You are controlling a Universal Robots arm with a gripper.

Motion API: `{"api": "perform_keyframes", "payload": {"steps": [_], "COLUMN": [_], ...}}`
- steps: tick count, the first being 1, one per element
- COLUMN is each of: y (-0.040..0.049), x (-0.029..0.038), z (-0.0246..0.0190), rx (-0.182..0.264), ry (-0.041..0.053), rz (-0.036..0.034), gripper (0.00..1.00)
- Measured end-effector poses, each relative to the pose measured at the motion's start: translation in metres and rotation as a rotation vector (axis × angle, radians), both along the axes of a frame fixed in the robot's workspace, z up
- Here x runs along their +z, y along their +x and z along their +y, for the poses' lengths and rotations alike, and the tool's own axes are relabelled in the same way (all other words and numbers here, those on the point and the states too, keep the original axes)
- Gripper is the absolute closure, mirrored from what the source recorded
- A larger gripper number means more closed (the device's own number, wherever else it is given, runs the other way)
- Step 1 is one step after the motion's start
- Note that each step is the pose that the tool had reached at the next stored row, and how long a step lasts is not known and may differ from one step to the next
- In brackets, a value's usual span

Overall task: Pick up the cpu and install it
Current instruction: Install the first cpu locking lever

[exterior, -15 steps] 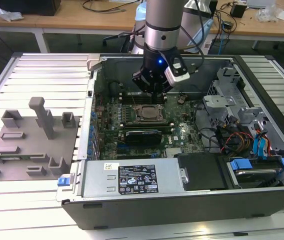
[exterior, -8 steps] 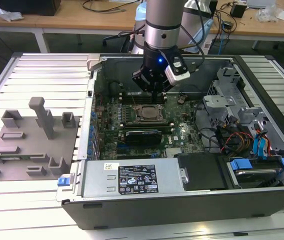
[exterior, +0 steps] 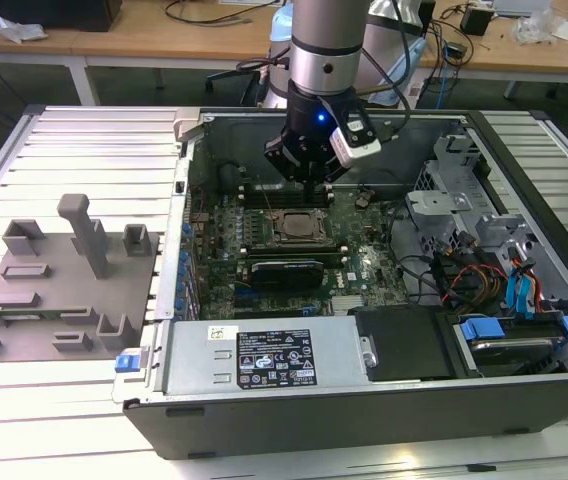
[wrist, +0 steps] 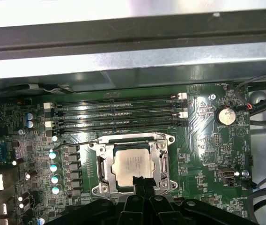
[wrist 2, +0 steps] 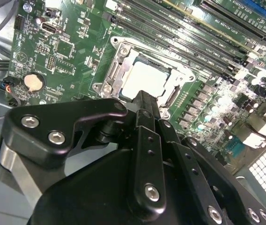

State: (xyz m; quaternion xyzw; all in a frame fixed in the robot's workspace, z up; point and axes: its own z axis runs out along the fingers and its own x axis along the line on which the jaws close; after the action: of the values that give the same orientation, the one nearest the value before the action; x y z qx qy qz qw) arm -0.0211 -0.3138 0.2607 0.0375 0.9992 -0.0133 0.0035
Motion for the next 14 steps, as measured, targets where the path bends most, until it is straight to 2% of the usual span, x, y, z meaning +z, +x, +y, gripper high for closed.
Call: {"api": "perform_keyframes", "payload": {"steps": [5,7,12,14], "y": [-0.0103,-0.0195,-0.0334,-0.0425], "x": [0.0001,0.0,0.0,0.0], "z": [0.0,0.0,0.0,0.0], "rx": [0.0,0.0,0.0,0.0], "ry": [-0.0001,-0.0001,0.0,-0.0001], "rz": [-0.0004,-0.0007,-0.001,-0.0013], "gripper": [0.89,0.89,0.89,0.89]}}
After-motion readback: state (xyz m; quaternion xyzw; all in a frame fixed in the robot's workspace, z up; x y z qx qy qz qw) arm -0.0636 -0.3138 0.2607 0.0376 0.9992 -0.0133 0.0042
